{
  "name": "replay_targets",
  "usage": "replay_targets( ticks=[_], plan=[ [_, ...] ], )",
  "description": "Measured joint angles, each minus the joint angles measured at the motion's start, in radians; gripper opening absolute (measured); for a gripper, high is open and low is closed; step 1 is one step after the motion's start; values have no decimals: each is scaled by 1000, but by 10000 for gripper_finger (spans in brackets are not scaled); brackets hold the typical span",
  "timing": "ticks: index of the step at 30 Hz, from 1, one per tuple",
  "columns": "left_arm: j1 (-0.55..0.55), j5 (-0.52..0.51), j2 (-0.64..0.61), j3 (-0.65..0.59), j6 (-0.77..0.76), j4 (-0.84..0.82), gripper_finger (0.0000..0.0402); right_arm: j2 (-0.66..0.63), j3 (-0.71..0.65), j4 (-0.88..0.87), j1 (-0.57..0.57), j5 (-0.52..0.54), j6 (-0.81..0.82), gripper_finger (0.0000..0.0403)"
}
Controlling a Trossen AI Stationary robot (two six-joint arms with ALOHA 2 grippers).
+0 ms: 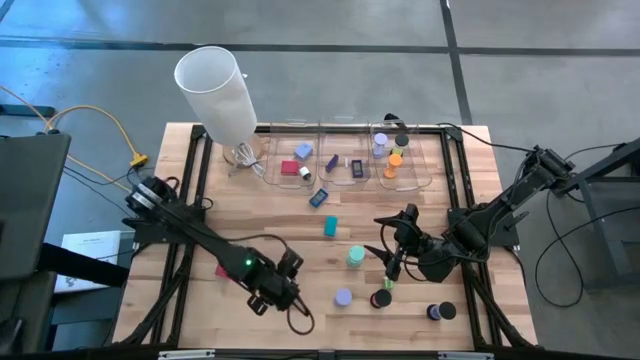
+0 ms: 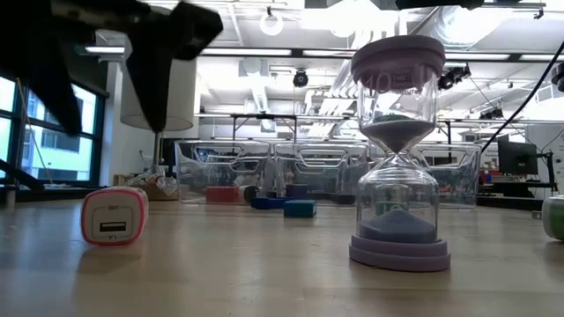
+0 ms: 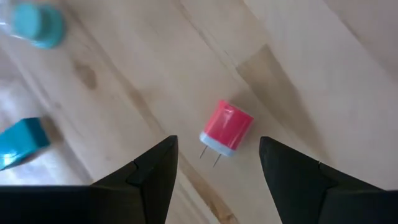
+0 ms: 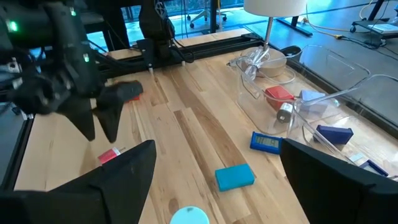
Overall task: Pick & Place Office items
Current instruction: Put the pink white charger adapter into the left transparent bin
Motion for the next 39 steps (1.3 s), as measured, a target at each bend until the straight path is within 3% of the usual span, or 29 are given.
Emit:
replay_targets(
  ticks=[11, 19, 26, 39],
  plan=[
    [47, 123, 53, -1, 16, 34, 217, 0, 0, 0, -3, 0, 0, 332],
    [61, 126, 69, -1, 111, 34, 217, 0, 0, 0, -3, 0, 0, 332],
    [97, 214, 104, 0, 131, 49, 217, 0, 0, 0, -3, 0, 0, 332],
    [127, 248, 149, 0, 174, 42, 201, 0, 0, 0, -3, 0, 1, 332]
  ],
)
